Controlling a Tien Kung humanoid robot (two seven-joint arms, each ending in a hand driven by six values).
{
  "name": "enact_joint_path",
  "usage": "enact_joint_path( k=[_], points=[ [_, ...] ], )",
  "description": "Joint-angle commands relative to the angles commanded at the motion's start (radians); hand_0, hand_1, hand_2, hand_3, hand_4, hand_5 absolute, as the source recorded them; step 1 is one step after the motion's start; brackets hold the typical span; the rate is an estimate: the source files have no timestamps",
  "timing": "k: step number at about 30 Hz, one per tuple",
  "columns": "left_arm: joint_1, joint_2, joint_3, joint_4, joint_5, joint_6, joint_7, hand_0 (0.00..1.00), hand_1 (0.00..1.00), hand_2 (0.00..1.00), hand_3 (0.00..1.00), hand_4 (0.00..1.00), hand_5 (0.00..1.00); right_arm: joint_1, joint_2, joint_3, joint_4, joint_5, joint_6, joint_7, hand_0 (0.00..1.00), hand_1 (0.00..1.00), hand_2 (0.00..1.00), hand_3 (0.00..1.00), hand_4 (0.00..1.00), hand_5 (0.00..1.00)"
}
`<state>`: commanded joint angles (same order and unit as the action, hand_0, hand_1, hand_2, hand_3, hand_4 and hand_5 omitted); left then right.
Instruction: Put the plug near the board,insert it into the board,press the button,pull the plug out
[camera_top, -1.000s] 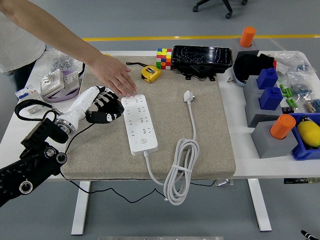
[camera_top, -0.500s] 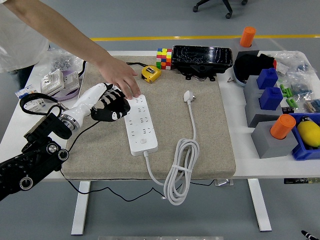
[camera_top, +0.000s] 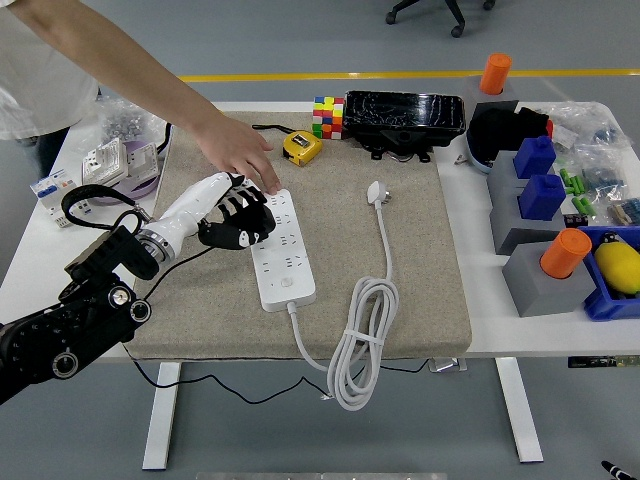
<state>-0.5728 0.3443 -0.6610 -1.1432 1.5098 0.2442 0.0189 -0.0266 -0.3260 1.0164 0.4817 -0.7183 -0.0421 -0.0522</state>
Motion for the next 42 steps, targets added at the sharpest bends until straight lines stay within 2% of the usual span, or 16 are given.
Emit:
enact_joint_path(
  k=[16,28,42],
  points=[
    [-0.015,-0.011,0.053,0.069,-0.010,-0.003,-0.004,0.330,0.401,0.495,0.545,0.696,0.002,0.003,0.000,0.002,0.001,0.000,0.000,0.000,0.652,0.663,0.662,0.556,0.909,0.507],
    [-0.012,0.006,0.047,0.060,0.010,-0.015,-0.017,0.330,0.400,0.492,0.543,0.694,0.002,0.001,0.002,0.001,0.001,0.000,0.000,0.000,0.652,0.663,0.662,0.556,0.909,0.507],
    [-0.009,0.014,0.044,0.066,0.046,-0.022,-0.006,0.331,0.398,0.490,0.542,0.693,0.002,0.002,0.003,0.003,0.001,0.001,0.000,0.001,0.652,0.663,0.662,0.555,0.909,0.508]
  ],
)
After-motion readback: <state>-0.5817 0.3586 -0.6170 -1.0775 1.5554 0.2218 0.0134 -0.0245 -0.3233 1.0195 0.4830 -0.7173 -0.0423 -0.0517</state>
